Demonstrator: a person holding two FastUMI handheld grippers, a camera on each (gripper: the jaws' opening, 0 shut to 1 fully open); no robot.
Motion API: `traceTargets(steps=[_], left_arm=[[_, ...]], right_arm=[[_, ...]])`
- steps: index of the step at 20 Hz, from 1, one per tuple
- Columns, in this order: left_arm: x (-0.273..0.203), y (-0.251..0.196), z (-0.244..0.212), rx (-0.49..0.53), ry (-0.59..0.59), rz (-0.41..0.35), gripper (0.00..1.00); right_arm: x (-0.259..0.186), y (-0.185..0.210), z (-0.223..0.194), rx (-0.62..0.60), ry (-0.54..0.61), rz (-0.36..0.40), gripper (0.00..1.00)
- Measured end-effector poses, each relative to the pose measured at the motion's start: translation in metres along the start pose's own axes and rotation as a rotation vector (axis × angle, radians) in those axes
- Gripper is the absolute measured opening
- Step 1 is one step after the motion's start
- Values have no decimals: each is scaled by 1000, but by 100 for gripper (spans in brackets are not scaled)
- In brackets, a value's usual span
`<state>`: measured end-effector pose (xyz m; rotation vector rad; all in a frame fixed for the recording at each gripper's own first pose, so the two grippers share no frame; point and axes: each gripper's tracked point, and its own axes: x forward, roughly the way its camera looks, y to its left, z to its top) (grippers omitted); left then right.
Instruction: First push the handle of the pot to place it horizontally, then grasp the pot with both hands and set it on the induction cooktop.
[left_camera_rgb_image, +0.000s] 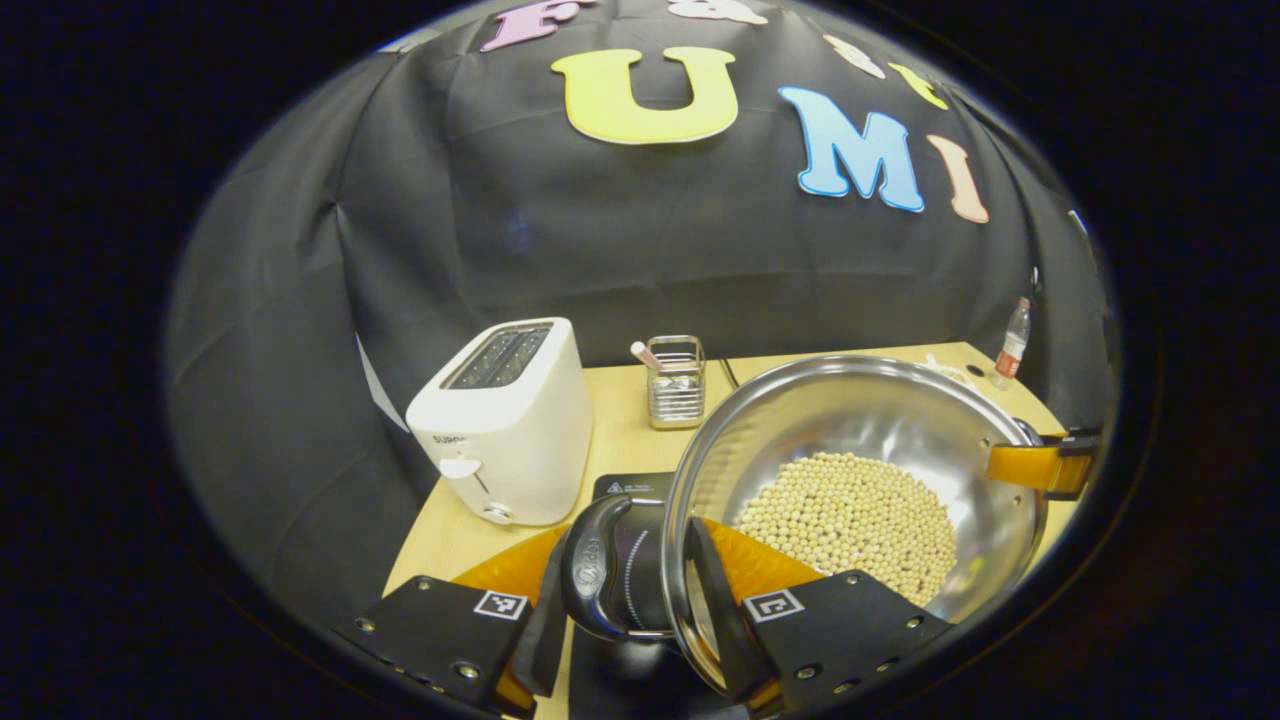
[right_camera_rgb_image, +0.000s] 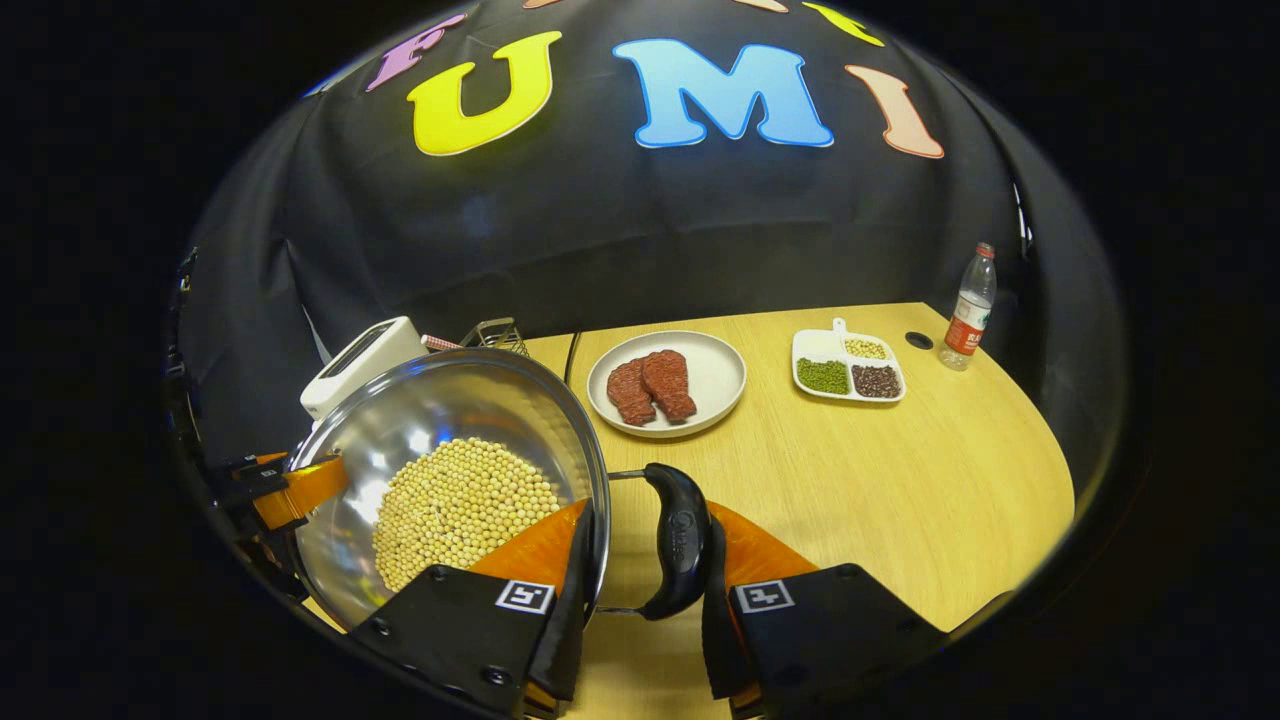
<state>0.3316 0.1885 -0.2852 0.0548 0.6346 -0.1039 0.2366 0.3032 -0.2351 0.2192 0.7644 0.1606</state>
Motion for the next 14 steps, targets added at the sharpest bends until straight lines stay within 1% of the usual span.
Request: traceTargets(steps=[1, 2, 3, 4, 5, 6, 7, 8, 9, 10, 11, 12, 13, 14], left_arm=[[3, 6, -3, 2, 3, 1, 63], [7, 11, -5, 1, 7, 2, 63], [9, 19, -8, -3, 16, 4, 63], [12, 25, -12, -10, 25, 5, 63], [16, 27, -17, -15, 34, 3, 60], [20, 31, -20, -24, 40, 2, 60], [23, 35, -22, -31, 43, 0, 63], [27, 38, -23, -34, 44, -1, 63], [29, 40, -24, -35, 45, -2, 63], [31, 40, -25, -35, 47, -4, 63], [33, 41, -29, -37, 48, -8, 63], [35, 42, -30, -42, 49, -12, 63], [38, 44, -32, -43, 47, -14, 63], [39, 43, -32, -39, 43, -17, 63]], right_arm=[[3, 6, -2, 2, 0, -1, 48], [6, 12, -6, 3, 7, -2, 51], [9, 17, -9, 6, 13, 0, 48], [11, 23, -12, 7, 21, 1, 48], [14, 27, -14, 7, 27, 3, 51], [14, 30, -18, 6, 28, 3, 52], [15, 32, -20, 2, 28, 3, 51], [16, 35, -22, 1, 31, 0, 48], [18, 38, -24, 3, 36, -2, 51], [19, 40, -26, 6, 38, -5, 52], [19, 40, -27, 6, 40, -7, 48], [21, 41, -28, 4, 41, -9, 51], [22, 40, -28, 7, 39, -11, 51], [23, 40, -28, 16, 34, -12, 48]])
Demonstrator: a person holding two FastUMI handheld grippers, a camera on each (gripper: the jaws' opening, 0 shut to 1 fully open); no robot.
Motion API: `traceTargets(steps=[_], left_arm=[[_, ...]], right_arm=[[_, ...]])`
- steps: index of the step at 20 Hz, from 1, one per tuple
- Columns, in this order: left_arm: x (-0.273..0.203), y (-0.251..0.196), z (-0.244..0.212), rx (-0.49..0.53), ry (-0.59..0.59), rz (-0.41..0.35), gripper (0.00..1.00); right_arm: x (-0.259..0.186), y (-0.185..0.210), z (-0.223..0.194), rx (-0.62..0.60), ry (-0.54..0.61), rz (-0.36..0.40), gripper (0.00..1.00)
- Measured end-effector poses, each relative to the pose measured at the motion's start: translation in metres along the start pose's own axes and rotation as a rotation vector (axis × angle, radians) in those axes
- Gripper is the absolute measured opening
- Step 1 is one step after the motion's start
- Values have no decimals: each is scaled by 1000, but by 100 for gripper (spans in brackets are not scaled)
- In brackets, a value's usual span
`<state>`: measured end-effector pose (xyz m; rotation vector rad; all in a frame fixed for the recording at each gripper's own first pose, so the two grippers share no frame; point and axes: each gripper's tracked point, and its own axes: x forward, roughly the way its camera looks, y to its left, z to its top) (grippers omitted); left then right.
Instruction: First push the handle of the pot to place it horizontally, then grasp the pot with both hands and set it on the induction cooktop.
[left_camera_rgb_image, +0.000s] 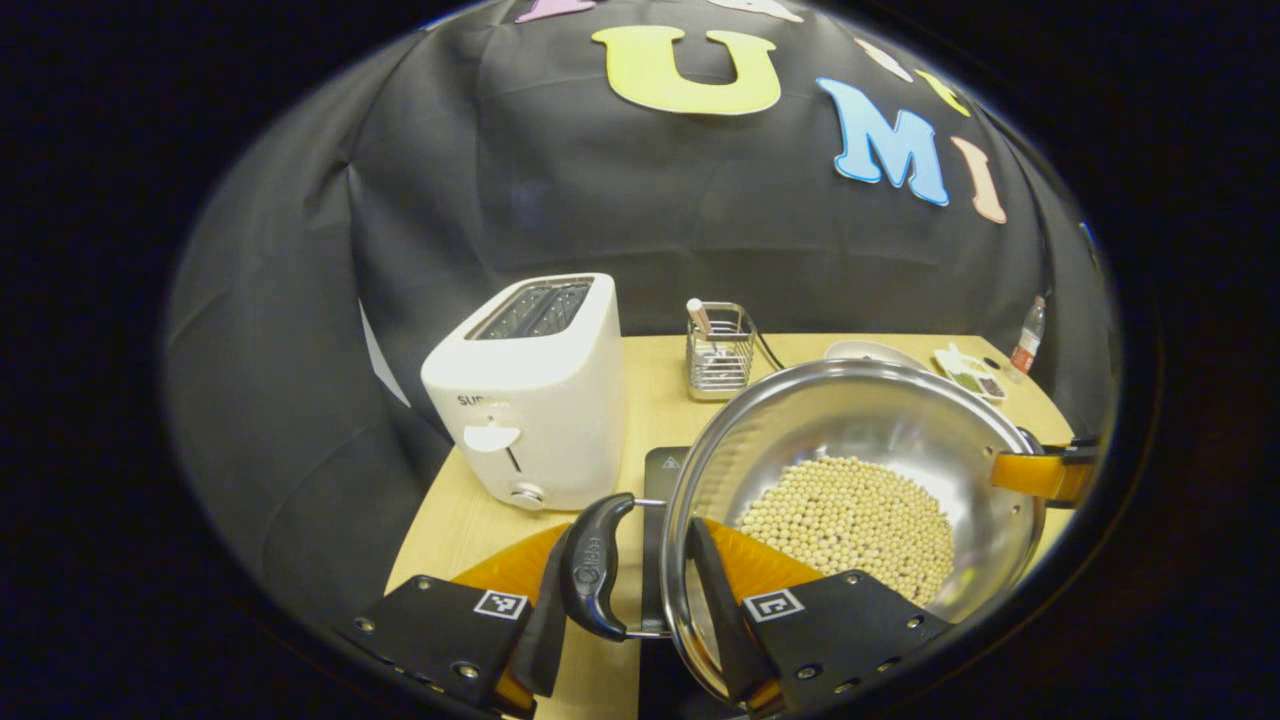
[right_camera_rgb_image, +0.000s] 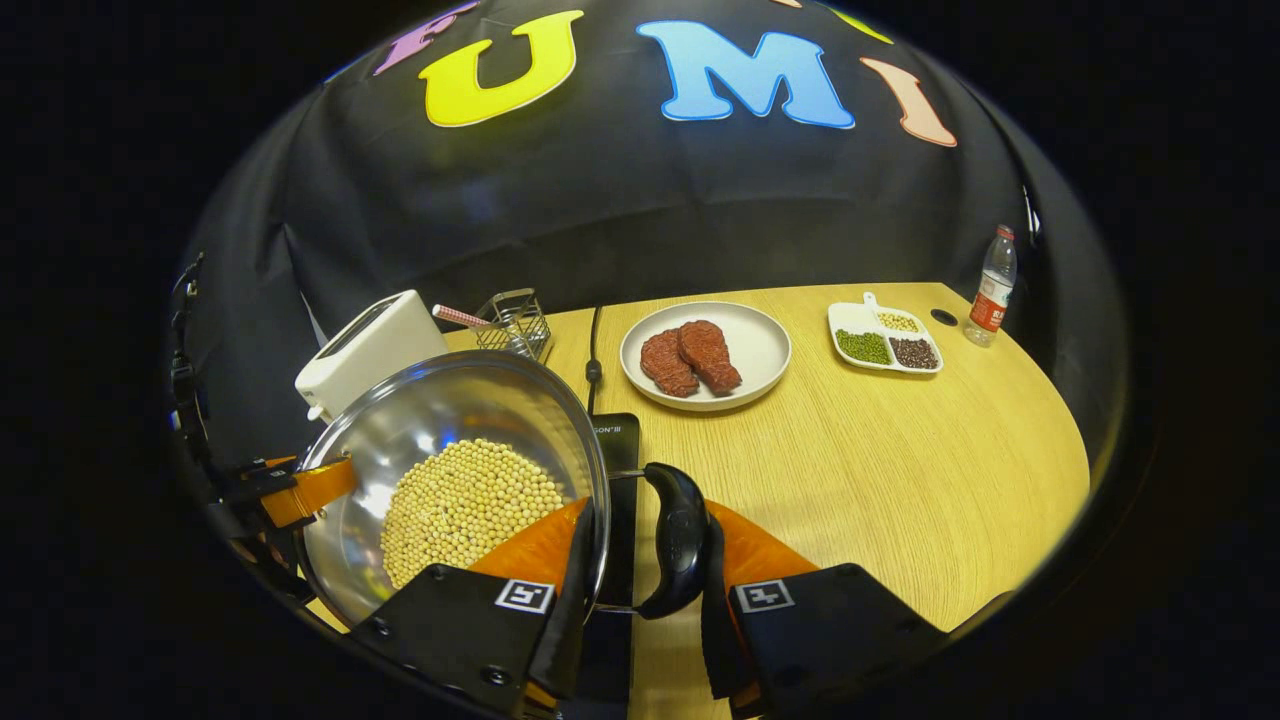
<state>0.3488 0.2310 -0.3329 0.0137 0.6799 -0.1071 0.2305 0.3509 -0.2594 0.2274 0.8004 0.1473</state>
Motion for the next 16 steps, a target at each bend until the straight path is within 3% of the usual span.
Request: traceTargets(steps=[2, 5, 8, 9, 10, 11, 12, 13, 16], left_arm=[[1, -3, 1, 14, -5, -4, 63], [6, -5, 0, 20, -13, -2, 62], [-2, -5, -1, 28, -54, 14, 68], [-4, -3, 0, 18, -70, 26, 70], [-8, -1, 3, -1, -93, 38, 66], [-13, 2, 7, -20, -118, 51, 78], [-19, 6, 11, -33, -139, 69, 81], [-29, 9, 15, -42, -159, 90, 82], [-59, 15, 36, -64, -247, 140, 85]], right_arm=[[2, -2, 0, -4, -7, -4, 53], [4, -4, -2, 18, -1, 6, 51], [4, -5, 0, 33, -13, 18, 59], [3, -6, 2, 24, -23, 16, 56], [-2, -6, 5, 16, -36, 19, 65], [-4, -6, 7, 5, -52, 20, 71], [-11, -8, 12, -7, -69, 20, 92], [-16, -11, 16, -19, -88, 24, 99], [-40, -27, 34, -60, -154, 32, 98]])
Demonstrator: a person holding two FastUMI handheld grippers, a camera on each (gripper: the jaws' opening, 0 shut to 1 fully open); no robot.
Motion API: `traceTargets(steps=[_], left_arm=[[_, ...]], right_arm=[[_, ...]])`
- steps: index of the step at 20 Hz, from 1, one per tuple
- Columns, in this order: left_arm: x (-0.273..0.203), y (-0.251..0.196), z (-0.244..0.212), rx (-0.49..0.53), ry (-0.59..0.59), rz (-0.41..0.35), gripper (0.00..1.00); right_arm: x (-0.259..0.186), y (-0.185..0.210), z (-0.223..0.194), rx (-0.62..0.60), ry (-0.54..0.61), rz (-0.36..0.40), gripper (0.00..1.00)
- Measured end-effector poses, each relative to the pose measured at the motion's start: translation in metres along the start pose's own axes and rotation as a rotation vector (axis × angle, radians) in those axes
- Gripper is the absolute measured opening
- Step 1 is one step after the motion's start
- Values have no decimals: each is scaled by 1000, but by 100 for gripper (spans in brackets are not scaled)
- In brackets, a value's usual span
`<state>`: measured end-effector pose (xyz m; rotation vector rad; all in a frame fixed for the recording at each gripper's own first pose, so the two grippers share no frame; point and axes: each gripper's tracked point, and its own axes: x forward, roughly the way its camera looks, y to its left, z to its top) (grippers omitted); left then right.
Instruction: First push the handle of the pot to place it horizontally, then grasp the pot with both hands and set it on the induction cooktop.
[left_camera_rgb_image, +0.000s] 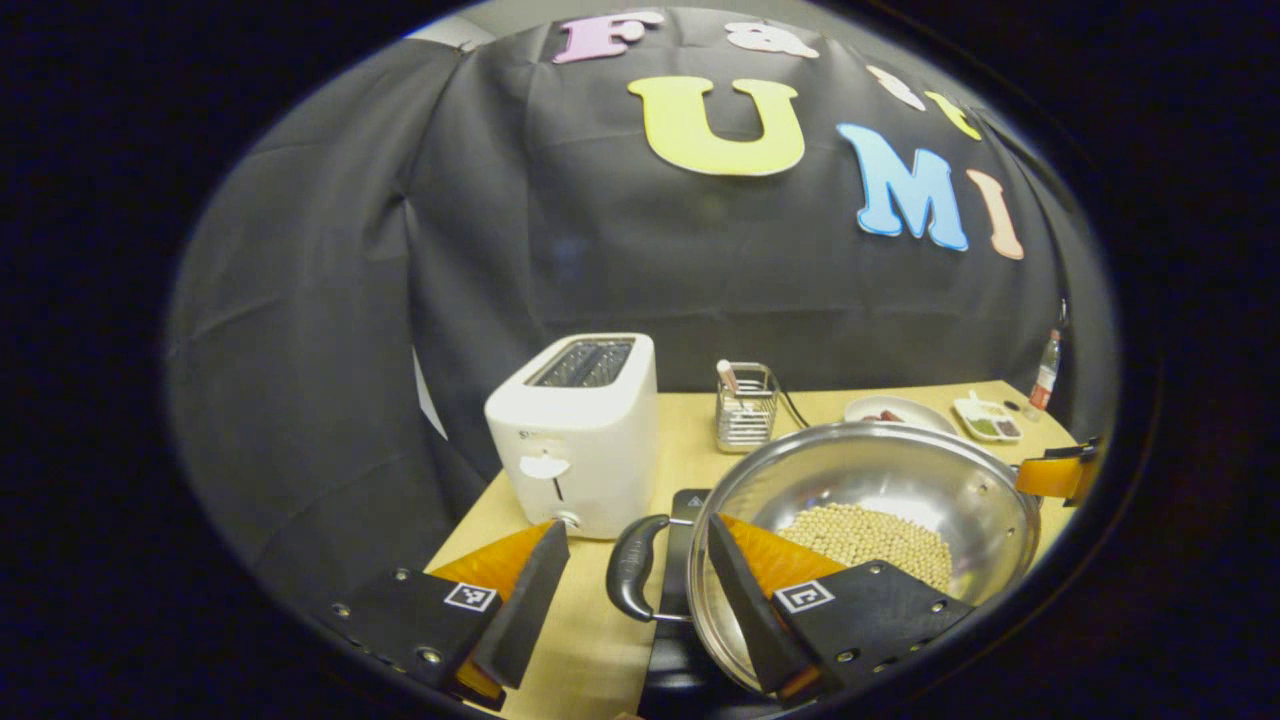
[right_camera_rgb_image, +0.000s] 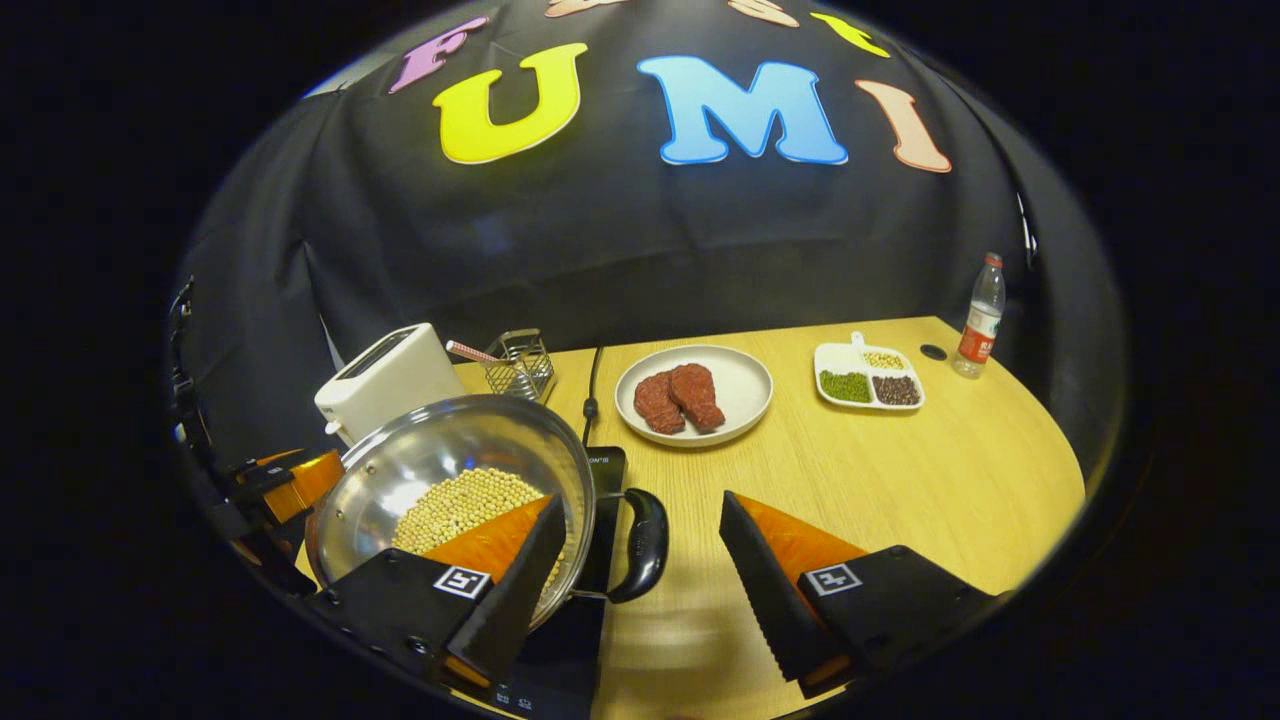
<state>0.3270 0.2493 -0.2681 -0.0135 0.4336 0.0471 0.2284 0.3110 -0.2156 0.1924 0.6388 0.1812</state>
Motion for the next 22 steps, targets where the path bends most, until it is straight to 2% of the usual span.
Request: traceTargets(steps=[1, 6, 14, 17, 22], left_arm=[[-12, -3, 9, -9, -27, 4, 82], [-71, -23, 60, -21, -158, 43, 84], [-177, -120, 137, -18, -329, 9, 82], [-211, -160, 138, -8, -361, -30, 84], [-266, -202, 136, 12, -398, -41, 82]], right_arm=[[-9, -9, 8, -17, -32, -2, 98], [-62, -59, 47, -62, -183, -19, 98], [-169, -144, 95, -131, -388, -57, 98], [-203, -173, 96, -151, -425, -76, 98], [-249, -213, 84, -132, -443, -82, 98]])
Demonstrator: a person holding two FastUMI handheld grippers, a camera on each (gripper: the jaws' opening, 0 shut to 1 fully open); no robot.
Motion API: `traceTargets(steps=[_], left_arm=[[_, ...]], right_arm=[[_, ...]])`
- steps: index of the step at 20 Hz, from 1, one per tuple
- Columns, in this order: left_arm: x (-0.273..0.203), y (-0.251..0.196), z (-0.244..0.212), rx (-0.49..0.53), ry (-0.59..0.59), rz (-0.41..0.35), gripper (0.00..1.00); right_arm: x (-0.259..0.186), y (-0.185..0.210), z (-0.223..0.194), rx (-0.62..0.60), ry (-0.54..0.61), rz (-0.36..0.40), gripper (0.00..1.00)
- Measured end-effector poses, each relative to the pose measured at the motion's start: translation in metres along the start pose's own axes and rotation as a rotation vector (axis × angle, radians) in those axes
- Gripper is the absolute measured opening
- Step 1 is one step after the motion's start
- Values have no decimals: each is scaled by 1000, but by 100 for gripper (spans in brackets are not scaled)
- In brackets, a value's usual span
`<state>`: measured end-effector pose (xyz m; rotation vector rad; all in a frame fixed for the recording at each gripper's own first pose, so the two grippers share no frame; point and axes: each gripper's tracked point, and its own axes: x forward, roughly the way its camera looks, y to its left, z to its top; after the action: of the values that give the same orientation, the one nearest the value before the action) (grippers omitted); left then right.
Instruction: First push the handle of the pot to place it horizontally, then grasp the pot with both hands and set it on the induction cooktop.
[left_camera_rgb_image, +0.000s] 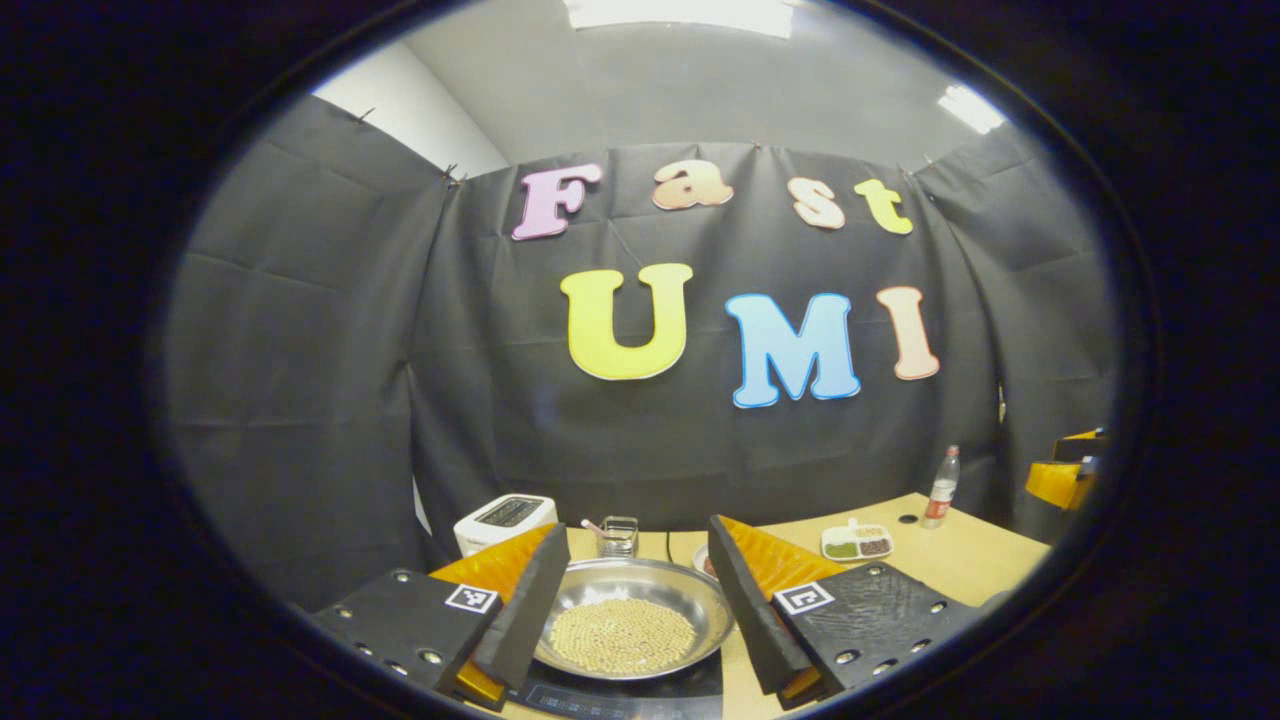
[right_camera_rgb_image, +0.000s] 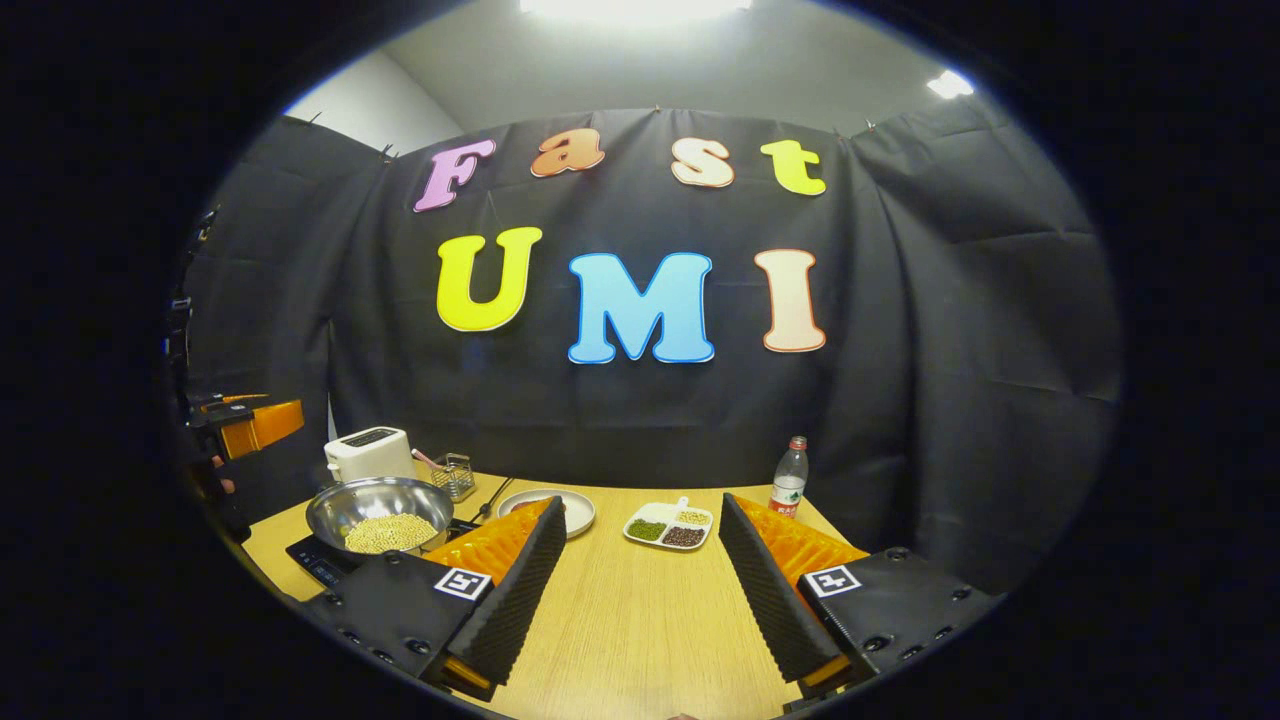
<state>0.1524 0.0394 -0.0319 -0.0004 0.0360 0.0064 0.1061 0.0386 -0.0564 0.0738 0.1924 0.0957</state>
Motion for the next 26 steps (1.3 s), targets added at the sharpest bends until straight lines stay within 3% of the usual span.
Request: traceTargets(steps=[11, 24, 26], left_arm=[[-126, -35, 49, 43, -69, 49, 82], [-181, -26, 66, 71, -105, -10, 82], [-186, -23, 69, 76, -116, -11, 82]], right_arm=[[-98, -58, 11, -27, -75, 27, 98], [-160, -42, 36, 26, -149, -68, 98], [-165, -37, 38, 31, -152, -74, 92]])
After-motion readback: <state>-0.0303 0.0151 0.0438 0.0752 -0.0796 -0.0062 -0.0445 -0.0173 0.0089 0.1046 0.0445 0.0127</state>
